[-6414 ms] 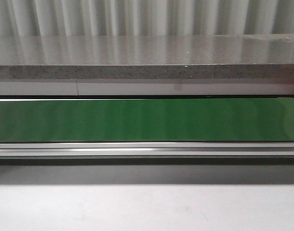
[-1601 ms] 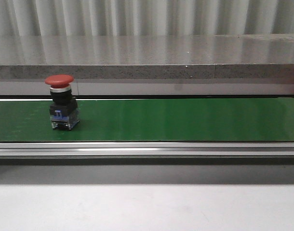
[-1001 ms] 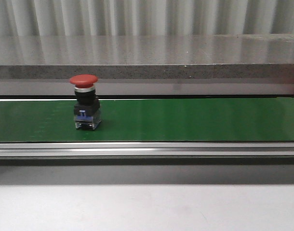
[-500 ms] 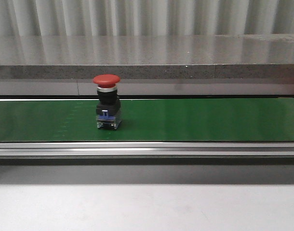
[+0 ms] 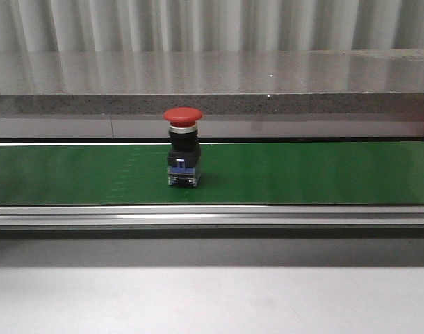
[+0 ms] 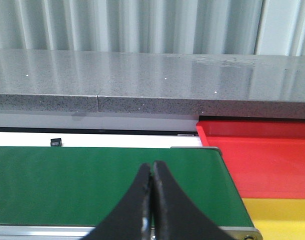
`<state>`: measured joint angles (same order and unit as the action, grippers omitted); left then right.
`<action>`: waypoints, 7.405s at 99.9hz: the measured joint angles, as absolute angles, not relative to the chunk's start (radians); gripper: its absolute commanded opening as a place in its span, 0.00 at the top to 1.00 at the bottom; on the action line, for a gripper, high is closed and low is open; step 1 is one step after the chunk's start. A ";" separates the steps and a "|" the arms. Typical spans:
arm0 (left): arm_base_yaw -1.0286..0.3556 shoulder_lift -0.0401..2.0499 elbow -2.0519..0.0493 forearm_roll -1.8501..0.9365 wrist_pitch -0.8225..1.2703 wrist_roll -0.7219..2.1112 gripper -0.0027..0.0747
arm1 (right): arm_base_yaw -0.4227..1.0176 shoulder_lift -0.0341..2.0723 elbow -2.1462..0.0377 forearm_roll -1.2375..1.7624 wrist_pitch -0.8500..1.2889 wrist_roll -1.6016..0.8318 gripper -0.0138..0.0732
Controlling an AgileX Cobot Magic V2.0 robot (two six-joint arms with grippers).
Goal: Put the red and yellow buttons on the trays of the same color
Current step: 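Set the yellow button on the belt and open the left gripper, then lower the right gripper onto the red button on the belt, grasp, then carry the red button into the red tray and release it, then lower the right gripper onto the yellow button on the belt, grasp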
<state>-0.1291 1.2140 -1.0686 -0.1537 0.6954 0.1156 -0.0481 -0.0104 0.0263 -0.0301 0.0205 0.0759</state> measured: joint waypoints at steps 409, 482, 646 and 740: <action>-0.179 0.313 -0.470 -0.238 0.631 0.118 0.99 | -0.300 1.661 -1.428 0.000 0.926 0.051 0.67; -0.179 0.313 -0.470 -0.238 0.631 0.118 0.99 | -0.399 2.032 -1.659 0.147 0.833 0.053 0.66; -0.179 0.313 -0.470 -0.238 0.631 0.118 0.99 | -0.046 1.275 -1.159 0.156 0.910 -0.067 0.08; -0.179 0.313 -0.470 -0.238 0.631 0.118 0.99 | 0.222 1.565 -1.157 0.172 0.878 -0.106 0.20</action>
<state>-0.1791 0.3128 -0.4700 -0.2375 0.6311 0.1177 0.2217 1.5651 -1.1572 0.1718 0.8783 -0.1063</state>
